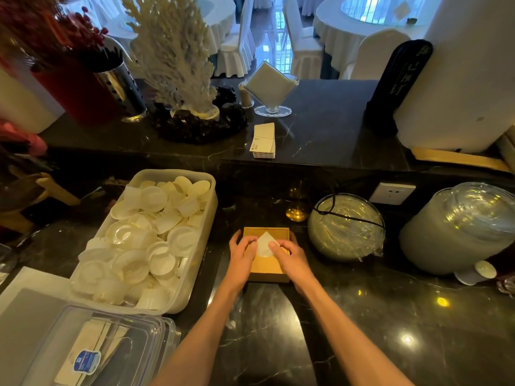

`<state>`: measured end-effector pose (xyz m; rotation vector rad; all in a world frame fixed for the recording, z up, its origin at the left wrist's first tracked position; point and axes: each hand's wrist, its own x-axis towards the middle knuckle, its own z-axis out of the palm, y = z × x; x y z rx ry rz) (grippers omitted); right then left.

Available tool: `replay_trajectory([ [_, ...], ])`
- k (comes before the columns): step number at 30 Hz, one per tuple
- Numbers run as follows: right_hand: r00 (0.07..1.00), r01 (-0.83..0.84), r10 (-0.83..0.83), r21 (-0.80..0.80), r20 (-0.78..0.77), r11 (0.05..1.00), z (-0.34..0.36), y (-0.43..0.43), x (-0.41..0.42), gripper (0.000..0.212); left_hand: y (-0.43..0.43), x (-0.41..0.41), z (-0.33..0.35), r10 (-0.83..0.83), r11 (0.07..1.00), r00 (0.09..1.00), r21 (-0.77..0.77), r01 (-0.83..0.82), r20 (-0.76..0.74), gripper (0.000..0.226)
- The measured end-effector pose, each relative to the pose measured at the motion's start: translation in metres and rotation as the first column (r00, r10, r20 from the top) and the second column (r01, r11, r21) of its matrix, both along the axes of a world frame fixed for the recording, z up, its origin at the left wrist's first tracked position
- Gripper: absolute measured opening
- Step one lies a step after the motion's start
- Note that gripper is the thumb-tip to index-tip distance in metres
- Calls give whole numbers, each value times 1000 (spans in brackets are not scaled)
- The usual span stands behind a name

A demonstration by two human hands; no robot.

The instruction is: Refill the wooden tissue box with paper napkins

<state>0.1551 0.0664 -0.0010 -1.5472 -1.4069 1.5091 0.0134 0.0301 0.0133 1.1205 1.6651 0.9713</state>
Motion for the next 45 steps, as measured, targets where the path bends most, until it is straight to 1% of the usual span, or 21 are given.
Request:
replay_trajectory([
  [4,1000,-9,9,13,-17,1000,0,1,-1,4,0,-2,-5,49,999,998,-22,-48,50,10],
  [9,1000,-21,21,13,-14,1000,0,2,1,27,3,-5,-2,58,998,997,-20,-57,49,13],
  [11,998,-30,31,12,-55,999,1,1,3,23,1,-5,-2,59,998,996,-16,-58,64,12],
  [12,996,-34,35,14,-86,999,1,-1,4,24,0,-5,-1,61,998,995,-10,-61,81,14],
  [14,988,-13,15,13,-154,1000,-2,-8,9,42,-6,-2,1,87,996,986,9,-89,145,26],
  [15,984,10,-7,14,-178,1000,-5,-13,11,50,-10,1,3,123,992,974,11,-127,188,33],
  [17,979,44,-36,38,-198,998,-9,-29,14,56,-20,9,4,215,975,951,6,-221,222,42],
  [20,973,77,-65,43,-220,996,-15,-53,15,56,-39,22,-6,296,954,941,-8,-299,163,48],
  [24,969,112,-107,9,-223,994,-10,-57,10,56,-44,27,-8,254,967,962,3,-256,103,48],
  [29,973,89,-80,33,-216,996,6,-47,4,54,-22,3,0,132,990,991,-43,-132,11,50],
  [31,989,73,-63,75,-137,994,9,-46,3,56,-23,2,5,79,995,995,-55,-82,-63,54],
  [32,999,40,-36,122,-36,992,10,-49,4,59,-28,5,7,57,996,990,-54,-65,-127,57],
  [33,993,-28,5,191,121,981,10,-55,6,64,-37,7,7,37,998,975,-34,-45,-218,60],
  [34,948,-133,44,268,314,954,10,-63,9,67,-48,10,4,12,1000,944,2,-12,-330,61],
  [35,867,-260,73,323,492,910,8,-72,12,68,-59,11,0,-26,999,895,30,44,-445,60],
  [36,778,-375,101,330,620,866,8,-80,14,69,-69,11,-4,-80,994,830,19,108,-551,59],
  [37,713,-449,126,310,690,838,7,-86,16,69,-74,11,-7,-140,988,763,-34,153,-631,59],
  [38,676,-485,148,284,722,827,6,-89,17,69,-76,11,-9,-192,980,707,-99,171,-680,62],
  [40,654,-500,167,255,738,828,5,-89,18,70,-74,12,-7,-251,968,650,-193,160,-717,71],
  [44,684,-456,176,228,708,860,14,-94,14,73,-77,16,-1,-264,963,623,-235,130,-736,89],
  [45,711,-438,183,223,679,871,17,-94,13,74,-76,15,1,-263,963,626,-236,128,-734,92],
])
